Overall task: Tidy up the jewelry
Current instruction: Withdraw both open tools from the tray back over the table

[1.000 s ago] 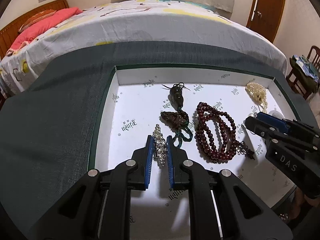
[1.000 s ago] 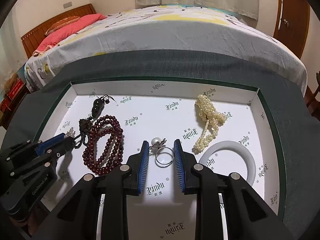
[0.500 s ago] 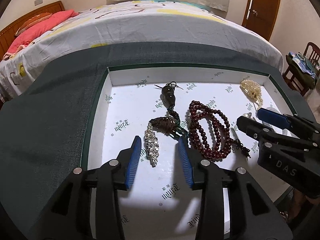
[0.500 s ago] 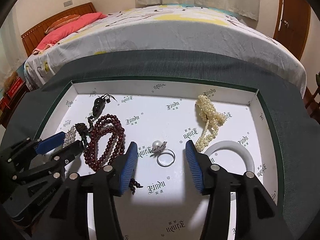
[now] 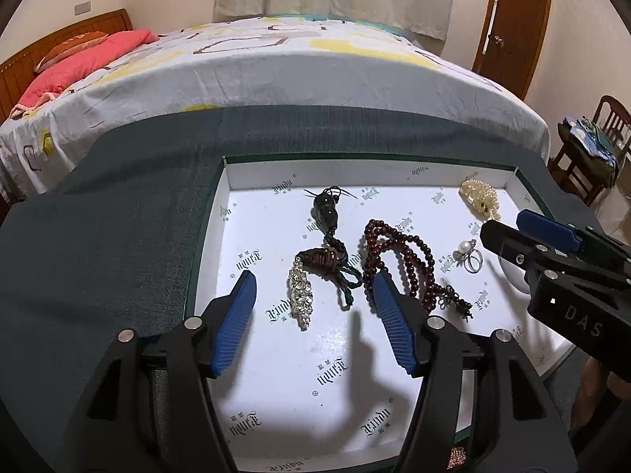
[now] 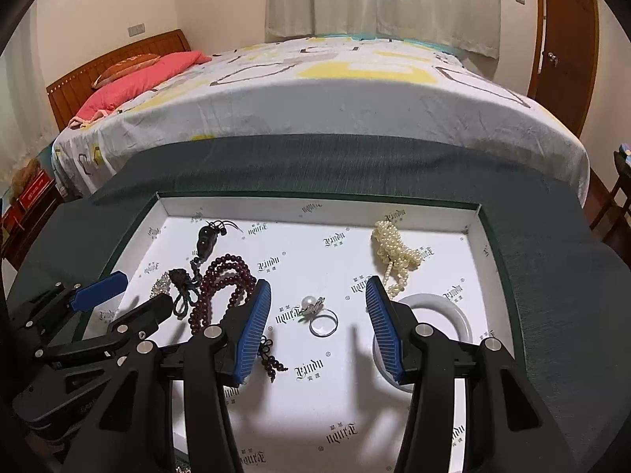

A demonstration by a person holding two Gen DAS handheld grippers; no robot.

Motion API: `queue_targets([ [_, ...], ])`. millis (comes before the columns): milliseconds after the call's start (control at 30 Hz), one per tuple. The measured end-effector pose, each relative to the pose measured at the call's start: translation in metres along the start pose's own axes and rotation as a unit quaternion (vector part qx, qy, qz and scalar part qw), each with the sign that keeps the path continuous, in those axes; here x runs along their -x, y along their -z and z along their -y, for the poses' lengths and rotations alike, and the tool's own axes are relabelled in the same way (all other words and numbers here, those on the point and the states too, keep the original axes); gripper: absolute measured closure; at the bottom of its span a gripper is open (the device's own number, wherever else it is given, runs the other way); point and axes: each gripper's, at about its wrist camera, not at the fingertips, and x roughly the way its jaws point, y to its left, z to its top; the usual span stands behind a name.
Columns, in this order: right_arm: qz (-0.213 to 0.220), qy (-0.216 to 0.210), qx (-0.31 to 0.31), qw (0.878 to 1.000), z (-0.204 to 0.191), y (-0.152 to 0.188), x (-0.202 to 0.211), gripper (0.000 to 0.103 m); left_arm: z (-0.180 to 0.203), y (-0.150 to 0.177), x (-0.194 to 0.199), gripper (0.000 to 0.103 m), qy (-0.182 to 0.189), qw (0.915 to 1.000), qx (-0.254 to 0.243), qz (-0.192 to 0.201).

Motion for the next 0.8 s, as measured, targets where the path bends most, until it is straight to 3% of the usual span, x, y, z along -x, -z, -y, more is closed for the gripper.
queue_targets([
  [367,0.006,0.003,-0.004,1.0,-0.001,0.007,0.008,0.05,0.001,0.0,0.021,0.03,-0.02,0.9993,-0.007,0.032],
  [800,0.053,0.012,-0.008,0.998,0.001,0.043,0.069,0.046,-0.013,0.032,0.093,0.029,-0.047,0.9934,0.013,0.104],
])
